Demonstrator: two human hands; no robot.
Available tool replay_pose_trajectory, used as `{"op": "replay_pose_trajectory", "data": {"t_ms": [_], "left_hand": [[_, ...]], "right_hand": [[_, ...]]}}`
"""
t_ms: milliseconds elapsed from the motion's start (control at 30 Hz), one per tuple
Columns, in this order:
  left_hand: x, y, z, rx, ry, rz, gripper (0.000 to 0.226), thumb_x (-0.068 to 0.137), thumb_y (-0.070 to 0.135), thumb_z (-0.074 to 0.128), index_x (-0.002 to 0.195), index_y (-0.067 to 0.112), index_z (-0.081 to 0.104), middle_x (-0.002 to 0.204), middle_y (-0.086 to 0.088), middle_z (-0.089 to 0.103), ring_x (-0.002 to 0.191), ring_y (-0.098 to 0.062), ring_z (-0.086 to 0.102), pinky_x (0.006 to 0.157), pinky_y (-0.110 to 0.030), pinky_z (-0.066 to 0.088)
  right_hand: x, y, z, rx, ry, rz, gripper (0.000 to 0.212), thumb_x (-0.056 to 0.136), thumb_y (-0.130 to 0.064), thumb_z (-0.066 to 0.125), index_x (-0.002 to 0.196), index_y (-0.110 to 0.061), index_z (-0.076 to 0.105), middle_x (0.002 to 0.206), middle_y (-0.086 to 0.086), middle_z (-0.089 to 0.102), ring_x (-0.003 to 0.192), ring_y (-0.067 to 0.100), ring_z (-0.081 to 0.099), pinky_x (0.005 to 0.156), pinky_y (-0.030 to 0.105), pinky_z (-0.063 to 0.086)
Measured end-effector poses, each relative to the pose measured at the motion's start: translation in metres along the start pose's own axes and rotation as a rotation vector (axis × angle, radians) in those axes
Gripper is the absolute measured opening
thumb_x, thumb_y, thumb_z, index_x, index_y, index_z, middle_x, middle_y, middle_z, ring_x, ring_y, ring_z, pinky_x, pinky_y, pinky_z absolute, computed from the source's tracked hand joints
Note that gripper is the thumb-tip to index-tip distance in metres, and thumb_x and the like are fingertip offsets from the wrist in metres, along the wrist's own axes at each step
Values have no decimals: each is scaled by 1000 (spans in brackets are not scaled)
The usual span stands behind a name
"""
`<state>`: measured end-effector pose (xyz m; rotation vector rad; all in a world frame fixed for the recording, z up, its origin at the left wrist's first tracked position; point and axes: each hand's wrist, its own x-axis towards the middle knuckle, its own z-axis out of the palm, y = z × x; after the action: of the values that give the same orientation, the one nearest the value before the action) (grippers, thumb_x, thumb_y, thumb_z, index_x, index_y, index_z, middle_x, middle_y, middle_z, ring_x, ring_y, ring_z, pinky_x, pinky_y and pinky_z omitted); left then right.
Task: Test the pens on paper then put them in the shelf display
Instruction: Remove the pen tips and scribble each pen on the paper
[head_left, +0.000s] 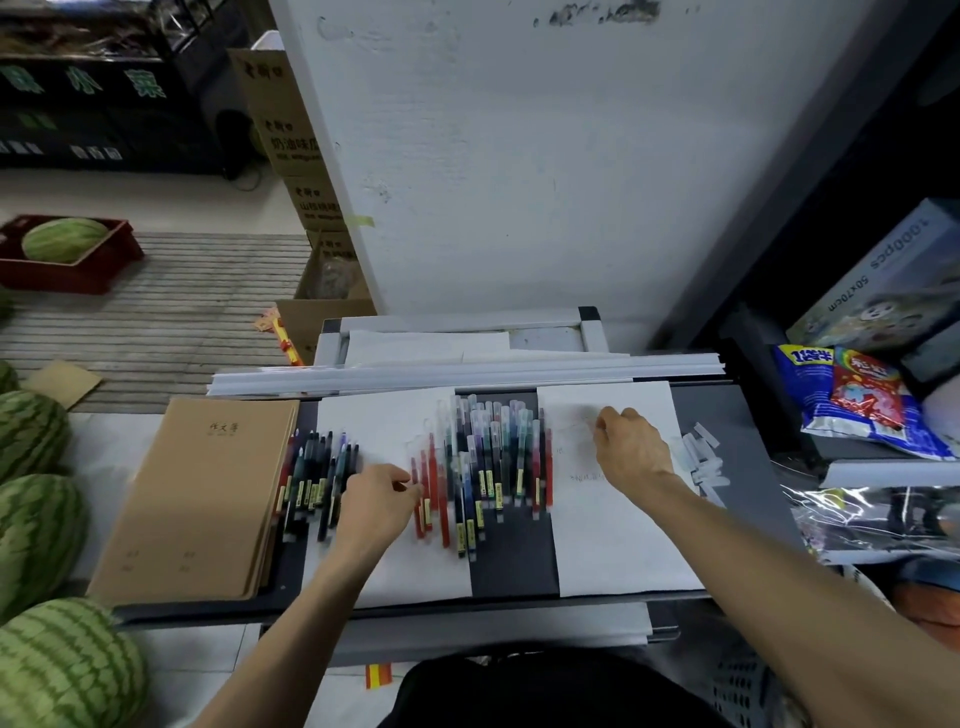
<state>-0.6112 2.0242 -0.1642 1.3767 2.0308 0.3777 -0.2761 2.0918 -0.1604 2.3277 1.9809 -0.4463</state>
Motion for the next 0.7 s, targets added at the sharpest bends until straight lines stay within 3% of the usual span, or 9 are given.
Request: {"op": "replay_pose_trajectory", "data": {"t_ms": [100,267,467,700], "left_hand": [[0,-10,-14,106,48,41,29,98,28,69,120,11,76,108,-5,78,89,-16,68,80,-28,51],[8,-27,-38,271,196,26,12,96,22,62,95,13,69,87,-4,69,79,-28,67,73,-41,57],[22,-33,-49,244,266,3,13,95,17,70,103,8,65,103,-14,62,91,-38,62,75,-43,47],[27,-42,-49,282,195,-140,23,97,23,70,106,2,72,99,-21,70,93,-42,64,78,-42,52]], "right_hand": [[-3,8,4,4,14,15,20,109,-25,43,116,-12,57,106,9,56,83,25,53,69,35,47],[-7,18,11,127,41,85,19,102,-13,48,117,-12,58,101,6,52,81,27,53,67,34,44],[-20,19,17,364,66,157,29,95,-8,56,123,-12,51,110,9,65,82,25,61,66,33,46],[-54,8,19,495,96,56,24,95,-18,69,113,-26,55,98,-5,64,80,12,63,68,29,52]]}}
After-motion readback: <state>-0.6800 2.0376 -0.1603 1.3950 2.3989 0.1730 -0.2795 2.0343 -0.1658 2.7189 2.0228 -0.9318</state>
